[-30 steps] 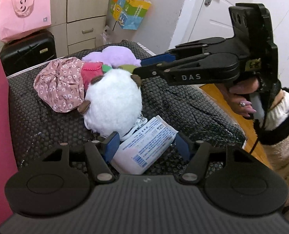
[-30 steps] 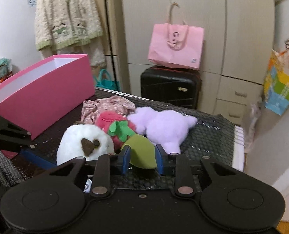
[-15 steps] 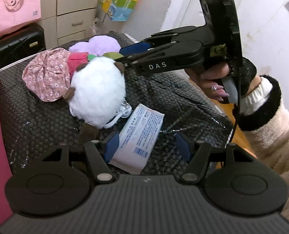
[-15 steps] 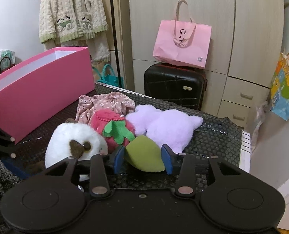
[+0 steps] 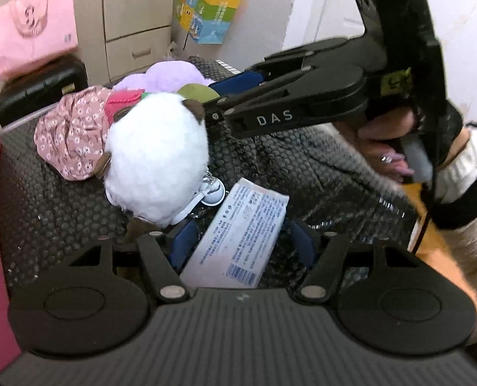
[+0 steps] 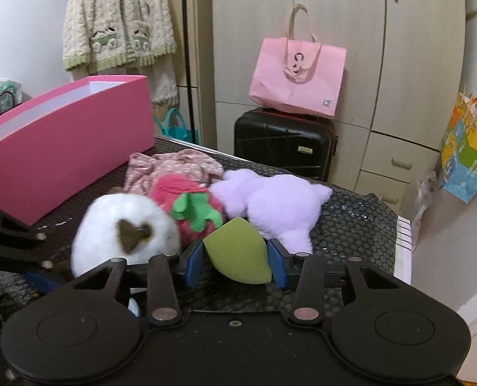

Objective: Organize soft objects
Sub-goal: 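Grasp the small white wipes packet with the left tool while the right tool grasps the green teardrop sponge, then carry the wipes packet and green sponge with both tools over the pink box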

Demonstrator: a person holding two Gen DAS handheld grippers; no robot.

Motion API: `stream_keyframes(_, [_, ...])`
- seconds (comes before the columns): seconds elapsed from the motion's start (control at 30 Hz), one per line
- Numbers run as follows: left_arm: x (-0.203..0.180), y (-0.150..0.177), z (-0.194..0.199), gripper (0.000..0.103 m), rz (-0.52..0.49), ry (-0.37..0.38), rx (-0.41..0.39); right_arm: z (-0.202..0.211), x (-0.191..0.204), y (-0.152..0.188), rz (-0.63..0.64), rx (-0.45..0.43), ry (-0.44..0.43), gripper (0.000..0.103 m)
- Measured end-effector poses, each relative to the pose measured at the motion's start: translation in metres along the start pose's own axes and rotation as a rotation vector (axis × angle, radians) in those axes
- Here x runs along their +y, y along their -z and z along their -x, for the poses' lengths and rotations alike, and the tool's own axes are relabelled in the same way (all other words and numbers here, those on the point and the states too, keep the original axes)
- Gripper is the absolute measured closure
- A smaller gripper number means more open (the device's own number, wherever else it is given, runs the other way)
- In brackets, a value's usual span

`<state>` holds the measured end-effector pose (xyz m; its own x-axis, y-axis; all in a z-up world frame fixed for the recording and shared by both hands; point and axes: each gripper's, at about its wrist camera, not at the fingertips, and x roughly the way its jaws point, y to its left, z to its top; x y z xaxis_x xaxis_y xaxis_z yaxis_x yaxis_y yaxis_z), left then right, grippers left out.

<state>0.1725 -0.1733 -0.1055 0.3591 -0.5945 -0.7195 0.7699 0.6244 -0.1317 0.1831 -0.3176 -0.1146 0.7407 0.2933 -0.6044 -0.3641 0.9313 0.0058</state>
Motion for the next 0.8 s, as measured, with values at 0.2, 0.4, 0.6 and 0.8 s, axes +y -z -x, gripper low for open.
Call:
stream_keyframes(0.2, [0.004, 0.005, 0.009, 0.063, 0.070, 0.051, 0.004, 0.020, 0.005, 0.009, -0.026, -0.004, 0.015, 0.055])
stream_keyframes(0.4, [-0.001, 0.008, 0.011, 0.063, 0.081, 0.020, -0.023, 0.029, 0.005, 0.019, -0.081, 0.013, 0.028, 0.055])
stream_keyframes(0.6, [0.000, 0.011, 0.022, 0.063, 0.091, 0.006, -0.050, 0.043, 0.004, 0.025, -0.152, 0.026, 0.043, 0.055])
stream_keyframes(0.8, [0.003, 0.018, 0.041, 0.063, 0.113, 0.002, -0.056, 0.054, 0.006, 0.033, -0.240, 0.074, 0.009, 0.055])
